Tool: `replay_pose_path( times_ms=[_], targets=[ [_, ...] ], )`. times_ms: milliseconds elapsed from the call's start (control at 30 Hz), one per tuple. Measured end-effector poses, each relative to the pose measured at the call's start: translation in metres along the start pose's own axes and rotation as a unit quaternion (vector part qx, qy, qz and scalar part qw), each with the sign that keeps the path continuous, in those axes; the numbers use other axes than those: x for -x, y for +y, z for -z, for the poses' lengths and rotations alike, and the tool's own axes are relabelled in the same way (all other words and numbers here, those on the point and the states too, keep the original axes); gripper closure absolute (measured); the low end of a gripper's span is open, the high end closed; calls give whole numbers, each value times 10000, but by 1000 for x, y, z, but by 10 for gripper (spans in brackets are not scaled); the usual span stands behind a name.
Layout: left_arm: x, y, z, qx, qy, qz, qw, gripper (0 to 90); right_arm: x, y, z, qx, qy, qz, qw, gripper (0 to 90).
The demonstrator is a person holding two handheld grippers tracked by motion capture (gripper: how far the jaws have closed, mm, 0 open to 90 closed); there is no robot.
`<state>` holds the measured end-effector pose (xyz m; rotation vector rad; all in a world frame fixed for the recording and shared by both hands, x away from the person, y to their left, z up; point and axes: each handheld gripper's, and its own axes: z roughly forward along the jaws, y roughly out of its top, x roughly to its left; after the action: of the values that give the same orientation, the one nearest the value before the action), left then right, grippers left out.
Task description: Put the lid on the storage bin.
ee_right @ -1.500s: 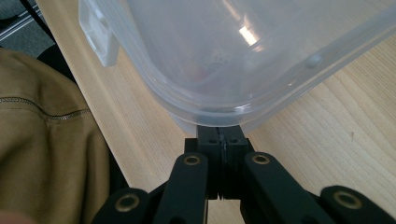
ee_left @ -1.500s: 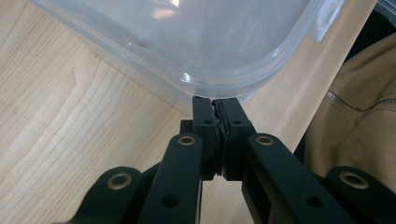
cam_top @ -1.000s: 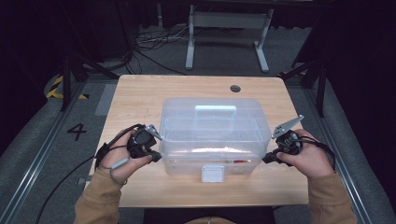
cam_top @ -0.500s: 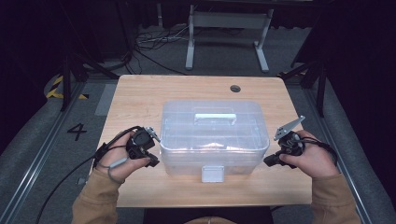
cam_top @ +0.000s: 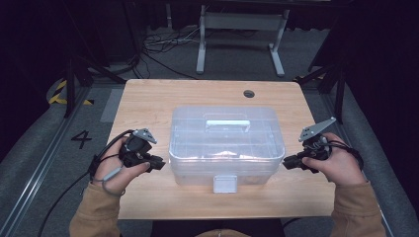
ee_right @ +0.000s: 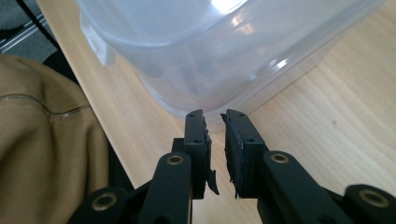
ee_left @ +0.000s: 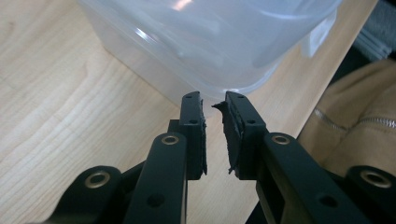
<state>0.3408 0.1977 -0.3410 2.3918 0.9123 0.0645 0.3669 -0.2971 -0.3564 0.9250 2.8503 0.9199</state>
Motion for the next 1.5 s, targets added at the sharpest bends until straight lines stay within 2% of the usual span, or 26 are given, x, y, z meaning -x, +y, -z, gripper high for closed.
replay_pose_path(
  times_ms=[33,67,167,233,367,533,667,700,733,867,933,967,1000,1100,1233,1333,1400,1500],
  targets=[
    [-2,-2,3,114,51,51,9999,777,1,0,2,70,-30,-12,10000,787],
    [-2,-2,3,114,51,51,9999,775,1,0,2,70,-30,-12,10000,787],
    [-6,-7,8,409,188,296,9985,772,5,0,7,276,-106,-102,9995,781],
    [-10,-12,12,615,302,468,9966,765,7,1,8,388,-156,-184,9990,779],
    [-16,-16,16,819,512,603,9935,751,13,1,9,657,-281,-268,9971,753],
    [-26,-20,16,1030,715,772,9891,749,21,-3,14,1093,-422,-492,9919,736],
    [-33,-22,12,1235,805,956,9844,741,28,-10,17,1358,-548,-722,9866,719],
    [-33,-22,12,1235,805,956,9844,741,30,-11,18,1431,-589,-773,9849,714],
    [-38,-23,11,1313,828,996,9828,740,33,-14,18,1482,-630,-827,9835,712],
    [-45,-25,6,1429,961,1165,9781,724,40,-19,16,1569,-745,-924,9804,672],
    [-49,-26,3,1448,1046,1219,9763,712,45,-22,13,1590,-771,-966,9795,622],
    [-51,-27,2,1471,1071,1232,9756,700,48,-24,11,1658,-840,-959,9779,578],
    [-54,-27,0,1491,1127,1240,9745,688,51,-25,9,1718,-894,-988,9761,559],
    [-60,-30,-6,1480,1253,1302,9723,672,58,-29,4,1743,-923,-1084,9743,521],
    [-68,-35,-14,1490,1267,1341,9715,637,68,-34,-3,1841,-1059,-1059,9714,473],
    [-73,-37,-21,1489,1318,1277,9717,614,73,-36,-6,1827,-1107,-1054,9712,446],
    [-76,-39,-26,1497,1355,1219,9718,583,80,-39,-11,1805,-1255,-981,9706,424],
    [-80,-40,-31,1499,1407,1156,9718,546,86,-42,-16,1768,-1313,-1005,9703,408]
  ],
)
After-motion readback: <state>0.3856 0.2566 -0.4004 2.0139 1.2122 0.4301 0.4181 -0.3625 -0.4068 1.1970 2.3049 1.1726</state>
